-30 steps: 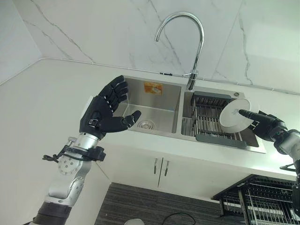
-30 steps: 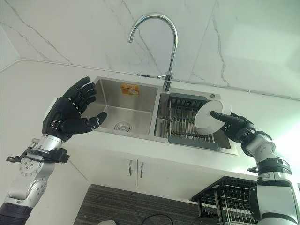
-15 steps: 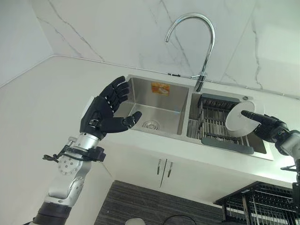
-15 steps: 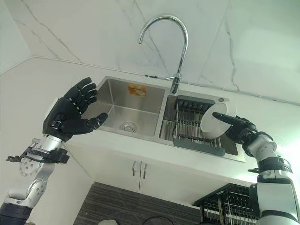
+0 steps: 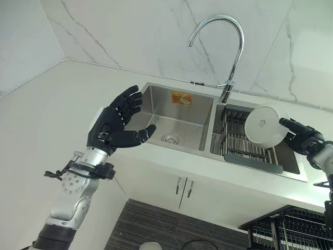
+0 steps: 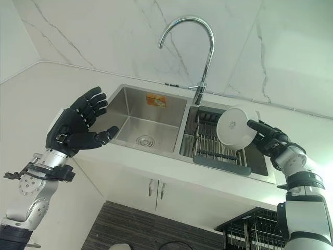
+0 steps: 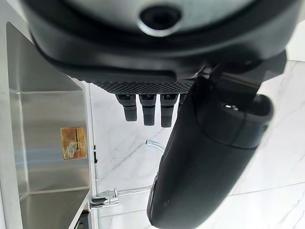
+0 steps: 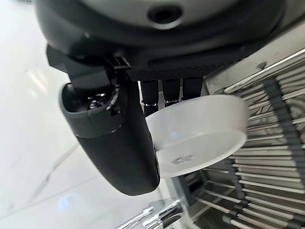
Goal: Place the dishes in the dishwasher.
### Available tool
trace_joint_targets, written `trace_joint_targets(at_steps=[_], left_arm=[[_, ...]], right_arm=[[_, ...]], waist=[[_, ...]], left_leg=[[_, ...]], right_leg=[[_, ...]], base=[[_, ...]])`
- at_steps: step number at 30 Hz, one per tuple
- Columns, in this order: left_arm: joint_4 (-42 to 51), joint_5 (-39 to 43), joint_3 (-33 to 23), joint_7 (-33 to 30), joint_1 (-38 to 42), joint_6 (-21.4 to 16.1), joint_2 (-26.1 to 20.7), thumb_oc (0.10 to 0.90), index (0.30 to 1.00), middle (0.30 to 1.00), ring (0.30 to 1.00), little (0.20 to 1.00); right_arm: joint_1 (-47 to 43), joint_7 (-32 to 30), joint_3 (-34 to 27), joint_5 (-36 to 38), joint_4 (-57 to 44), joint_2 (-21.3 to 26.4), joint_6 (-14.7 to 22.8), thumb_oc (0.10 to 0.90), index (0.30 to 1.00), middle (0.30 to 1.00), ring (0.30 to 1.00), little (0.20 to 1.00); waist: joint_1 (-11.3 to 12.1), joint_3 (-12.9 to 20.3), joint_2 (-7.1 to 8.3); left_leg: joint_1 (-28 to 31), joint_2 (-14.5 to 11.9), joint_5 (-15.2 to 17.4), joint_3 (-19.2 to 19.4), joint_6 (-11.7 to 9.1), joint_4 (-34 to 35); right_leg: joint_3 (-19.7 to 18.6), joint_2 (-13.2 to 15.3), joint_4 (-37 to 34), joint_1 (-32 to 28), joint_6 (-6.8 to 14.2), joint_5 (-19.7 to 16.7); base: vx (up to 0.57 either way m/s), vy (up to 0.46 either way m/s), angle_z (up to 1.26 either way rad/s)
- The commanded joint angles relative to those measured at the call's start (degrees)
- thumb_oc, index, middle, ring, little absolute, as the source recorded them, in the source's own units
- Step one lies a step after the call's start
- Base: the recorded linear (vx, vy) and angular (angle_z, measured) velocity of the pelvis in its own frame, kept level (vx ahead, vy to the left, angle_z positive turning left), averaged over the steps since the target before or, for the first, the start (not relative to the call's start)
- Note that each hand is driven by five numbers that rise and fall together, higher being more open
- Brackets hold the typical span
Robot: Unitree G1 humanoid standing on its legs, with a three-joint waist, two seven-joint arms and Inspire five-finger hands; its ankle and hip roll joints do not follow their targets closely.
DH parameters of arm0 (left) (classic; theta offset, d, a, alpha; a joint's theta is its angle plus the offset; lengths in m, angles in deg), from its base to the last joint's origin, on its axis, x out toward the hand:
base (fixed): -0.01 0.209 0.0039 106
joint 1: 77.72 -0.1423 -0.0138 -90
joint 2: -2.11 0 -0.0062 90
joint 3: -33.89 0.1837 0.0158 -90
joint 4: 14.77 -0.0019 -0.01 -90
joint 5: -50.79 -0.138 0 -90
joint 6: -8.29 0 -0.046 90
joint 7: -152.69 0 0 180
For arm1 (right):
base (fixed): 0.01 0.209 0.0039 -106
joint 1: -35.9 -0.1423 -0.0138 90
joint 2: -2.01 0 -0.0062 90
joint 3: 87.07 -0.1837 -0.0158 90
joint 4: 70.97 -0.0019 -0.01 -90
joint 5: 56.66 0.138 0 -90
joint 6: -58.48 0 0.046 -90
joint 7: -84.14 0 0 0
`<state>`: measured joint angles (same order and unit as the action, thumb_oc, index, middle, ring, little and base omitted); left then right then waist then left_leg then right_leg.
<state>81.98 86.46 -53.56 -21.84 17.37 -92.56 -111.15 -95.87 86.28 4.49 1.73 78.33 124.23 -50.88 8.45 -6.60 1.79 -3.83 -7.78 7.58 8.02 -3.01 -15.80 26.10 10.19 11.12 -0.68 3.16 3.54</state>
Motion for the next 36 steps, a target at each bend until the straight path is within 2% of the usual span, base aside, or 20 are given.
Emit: trace_joint_targets(at_steps=[1, 6, 11, 16, 18, 22, 27, 28, 29, 33, 36], left_arm=[[5.18, 0.57, 0.26, -1.16, 3.84, -4.6, -1.93, 0.8, 0.9, 0.9, 0.9, 0.9], [5.28, 0.41, 0.23, -1.11, 3.47, -5.14, -1.52, 0.8, 0.9, 0.9, 0.9, 0.9], [5.8, 0.03, -0.67, -0.47, 2.0, -6.19, -0.68, 0.8, 0.9, 0.9, 0.9, 0.9], [6.14, -0.47, -1.1, 0.42, 0.83, -6.44, 0.58, 0.8, 0.9, 0.9, 0.9, 0.9], [6.77, -1.05, -1.79, 1.01, -0.58, -6.88, 1.64, 0.8, 0.9, 0.9, 0.9, 0.9], [7.2, -1.79, -3.0, 1.59, -2.57, -7.59, 3.4, 0.8, 0.9, 0.9, 0.9, 0.9], [8.37, -2.68, -3.76, 2.64, -4.78, -10.22, 6.18, 0.8, 0.9, 0.9, 0.9, 0.9], [8.16, -2.25, -3.54, 3.5, -4.65, -11.44, 6.95, 0.8, 0.9, 0.9, 0.9, 0.9], [8.33, -2.48, -3.65, 3.66, -4.56, -12.0, 7.36, 0.8, 0.9, 0.9, 0.9, 0.9], [9.34, -4.19, -5.08, 2.3, -4.87, -13.74, 7.96, 0.8, 0.9, 0.9, 0.9, 0.9], [9.56, -4.77, -5.9, 2.75, -4.18, -13.91, 7.76, 0.8, 0.9, 0.9, 0.9, 0.9]], right_arm=[[-9.15, -5.28, -0.03, -0.43, -4.94, 4.23, 13.11, 0.4, 0.3, 0.3, 0.3, 0.3], [-7.69, -7.02, -1.25, 0.54, -9.63, 2.99, 15.68, 0.4, 0.3, 0.3, 0.3, 0.3], [-4.31, -4.99, -3.74, 3.37, -18.04, 1.12, 20.75, 0.4, 0.3, 0.3, 0.3, 0.3], [-2.7, -4.84, -5.47, 5.2, -26.13, -0.8, 23.54, 0.4, 0.3, 0.3, 0.3, 0.3], [-0.52, -5.41, -6.4, 5.76, -35.01, -2.96, 24.66, 0.4, 0.3, 0.3, 0.3, 0.3], [2.74, -5.92, -7.46, 6.89, -46.15, -5.91, 25.64, 0.4, 0.3, 0.3, 0.3, 0.3], [9.23, -8.27, -9.47, 4.09, -60.47, -9.46, 26.14, 0.4, 0.3, 0.3, 0.3, 0.3], [10.9, -8.1, -10.18, 4.53, -63.13, -10.19, 26.98, 0.4, 0.3, 0.3, 0.3, 0.3], [11.6, -7.76, -10.5, 4.52, -64.32, -10.91, 27.6, 0.4, 0.3, 0.3, 0.3, 0.3], [15.41, -4.65, -11.0, 4.77, -68.19, -15.1, 31.67, 0.4, 0.3, 0.3, 0.3, 0.3], [17.63, -3.75, -11.57, 3.13, -70.53, -19.64, 33.48, 0.4, 0.3, 0.3, 0.3, 0.3]], waist=[[0.57, 4.52, -0.36], [0.07, 4.39, -0.48], [-0.94, 4.43, -0.53], [-1.55, 4.4, -0.54], [-2.14, 4.31, -0.58], [-2.84, 4.11, -0.66], [-4.24, 3.54, -1.01], [-4.95, 3.39, -0.89], [-5.14, 3.27, -0.51], [-4.31, 1.67, 1.68], [-5.63, 1.5, 0.44]], left_leg=[[0.11, -3.01, 1.69, 1.56, -3.15, -1.38], [0.29, -3.06, 1.87, 1.84, -3.11, -1.38], [0.6, -3.61, 2.08, 2.67, -3.11, -1.38], [0.78, -4.06, 2.1, 2.94, -3.25, -1.38], [0.68, -4.54, 1.81, 3.18, -3.43, -1.38], [0.14, -5.02, 1.06, 3.12, -3.8, -1.38], [-1.8, -6.19, -0.79, 4.44, -4.45, -1.38], [-1.32, -5.67, -0.72, 5.95, -4.07, -1.38], [0.02, -3.69, -0.21, 6.03, -3.31, -1.38], [3.19, 6.48, -1.79, 0.76, 0.6, -1.38], [3.36, 7.22, 4.13, 0.12, 2.33, -1.38]], right_leg=[[-0.57, 1.34, 6.07, -0.84, 1.75, 6.85], [-1.11, 1.26, 6.07, -0.51, 1.81, 6.72], [-2.16, 0.76, 6.07, 0.25, 1.61, 6.75], [-3.23, -0.01, 6.07, 0.95, 1.3, 6.84], [-4.22, -0.96, 6.07, 1.61, 0.8, 7.01], [-5.58, -2.29, 6.07, 2.48, 0.09, 7.26], [-6.72, -3.08, 6.07, 3.64, -0.22, 7.23], [-6.69, -2.84, 6.07, 4.1, -0.18, 7.14], [-7.28, -2.5, 6.07, 4.55, -0.17, 6.86], [-11.64, -1.09, 6.07, 6.15, 0.4, 4.47], [-12.75, -1.39, 6.07, 8.69, 1.94, 1.54]], base=[[-0.04, 0.003, -0.01], [-0.02, -0.004, -0.02], [-0.05, -0.043, -0.11], [-0.05, -0.082, -0.16], [-0.08, -0.144, -0.19], [-0.04, -0.102, -0.17], [-0.05, -0.032, -0.09], [-0.1, 0.067, 0.01], [-0.09, 0.079, -0.01], [-0.08, 0.111, -0.29], [-0.11, 0.242, -0.66]])
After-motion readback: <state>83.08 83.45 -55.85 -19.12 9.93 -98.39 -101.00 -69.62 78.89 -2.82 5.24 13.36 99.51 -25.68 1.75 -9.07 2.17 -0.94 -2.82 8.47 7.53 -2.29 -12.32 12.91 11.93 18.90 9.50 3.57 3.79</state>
